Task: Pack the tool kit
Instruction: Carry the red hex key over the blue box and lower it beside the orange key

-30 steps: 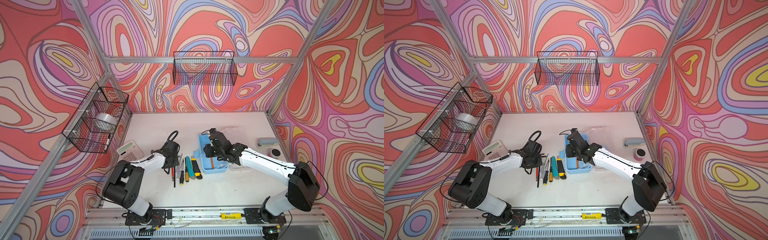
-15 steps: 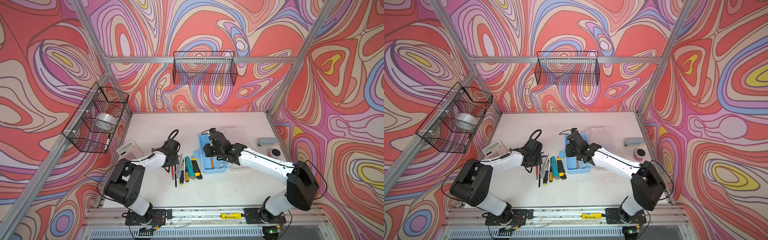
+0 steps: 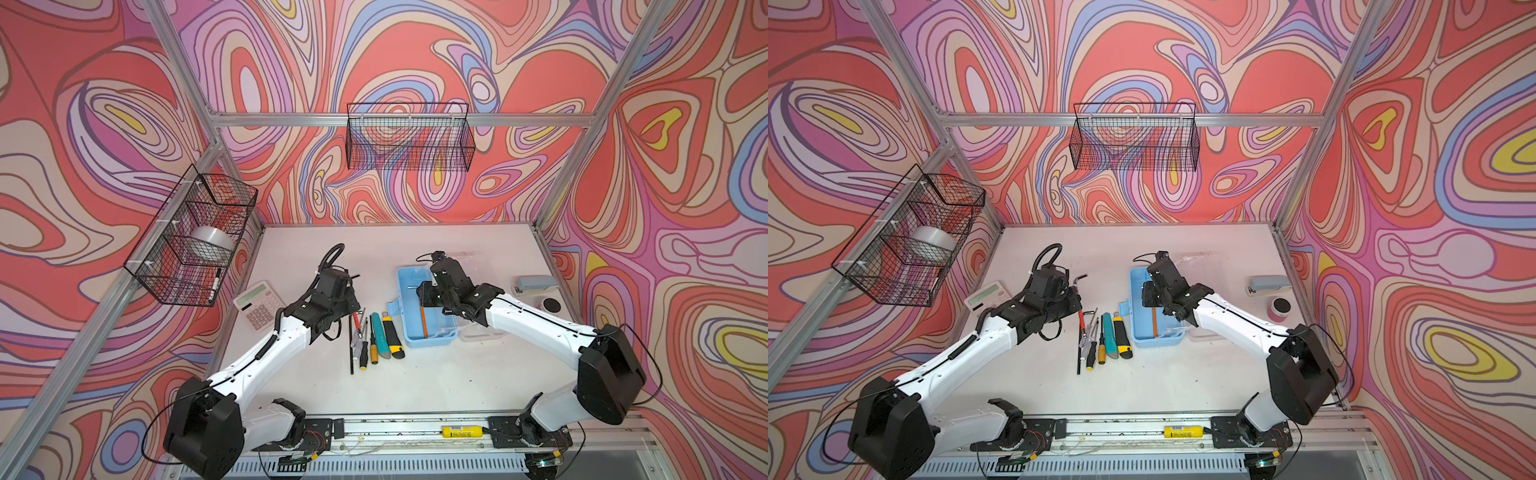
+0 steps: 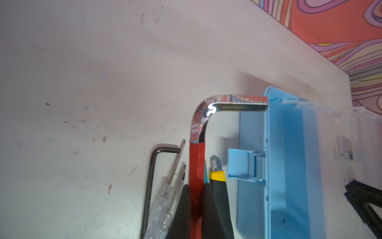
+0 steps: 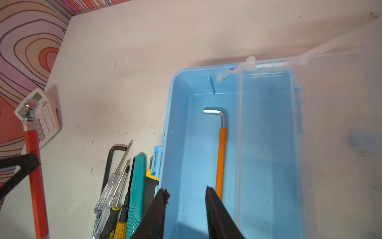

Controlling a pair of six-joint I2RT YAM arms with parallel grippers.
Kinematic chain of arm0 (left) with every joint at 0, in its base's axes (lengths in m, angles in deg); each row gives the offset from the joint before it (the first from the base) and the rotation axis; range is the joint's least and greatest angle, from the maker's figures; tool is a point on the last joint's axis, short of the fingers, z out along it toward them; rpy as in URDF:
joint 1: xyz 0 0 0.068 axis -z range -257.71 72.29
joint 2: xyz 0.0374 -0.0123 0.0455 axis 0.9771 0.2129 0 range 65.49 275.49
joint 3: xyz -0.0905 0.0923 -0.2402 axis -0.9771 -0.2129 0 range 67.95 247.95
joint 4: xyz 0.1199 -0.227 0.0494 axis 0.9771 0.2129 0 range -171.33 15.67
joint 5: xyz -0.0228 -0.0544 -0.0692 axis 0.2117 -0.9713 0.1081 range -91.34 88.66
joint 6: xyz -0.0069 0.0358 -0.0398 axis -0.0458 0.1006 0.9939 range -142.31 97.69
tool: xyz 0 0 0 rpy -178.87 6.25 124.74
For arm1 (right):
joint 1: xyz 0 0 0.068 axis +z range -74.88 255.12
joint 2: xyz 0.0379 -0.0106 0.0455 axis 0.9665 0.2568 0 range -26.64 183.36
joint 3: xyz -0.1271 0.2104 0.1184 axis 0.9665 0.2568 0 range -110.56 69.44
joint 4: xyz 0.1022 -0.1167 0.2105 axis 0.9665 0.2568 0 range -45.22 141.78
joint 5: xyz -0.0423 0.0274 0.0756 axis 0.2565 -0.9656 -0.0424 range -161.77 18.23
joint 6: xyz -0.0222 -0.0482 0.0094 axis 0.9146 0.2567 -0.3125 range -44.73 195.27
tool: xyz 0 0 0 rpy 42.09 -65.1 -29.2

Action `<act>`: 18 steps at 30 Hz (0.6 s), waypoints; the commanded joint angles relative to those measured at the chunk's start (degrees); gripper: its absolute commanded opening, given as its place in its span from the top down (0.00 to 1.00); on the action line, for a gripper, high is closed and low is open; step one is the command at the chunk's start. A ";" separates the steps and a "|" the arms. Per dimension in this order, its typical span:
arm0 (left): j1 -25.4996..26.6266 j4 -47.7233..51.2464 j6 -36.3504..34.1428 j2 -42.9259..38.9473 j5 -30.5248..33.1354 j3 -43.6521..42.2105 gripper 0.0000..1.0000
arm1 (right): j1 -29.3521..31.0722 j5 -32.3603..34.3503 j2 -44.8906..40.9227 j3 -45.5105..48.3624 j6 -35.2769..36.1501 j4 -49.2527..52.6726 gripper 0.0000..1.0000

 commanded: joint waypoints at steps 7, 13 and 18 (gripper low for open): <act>10.46 -11.20 4.28 16.10 -3.67 14.70 1.00 | -1.88 1.14 -4.80 1.10 -0.15 0.33 0.66; 13.78 -11.17 7.12 24.88 -2.82 19.38 1.00 | -3.39 1.64 -7.06 2.82 -0.24 0.55 0.66; 15.18 -8.49 9.13 30.18 -0.40 22.08 1.00 | -4.68 1.46 -8.07 3.72 -0.20 0.77 0.66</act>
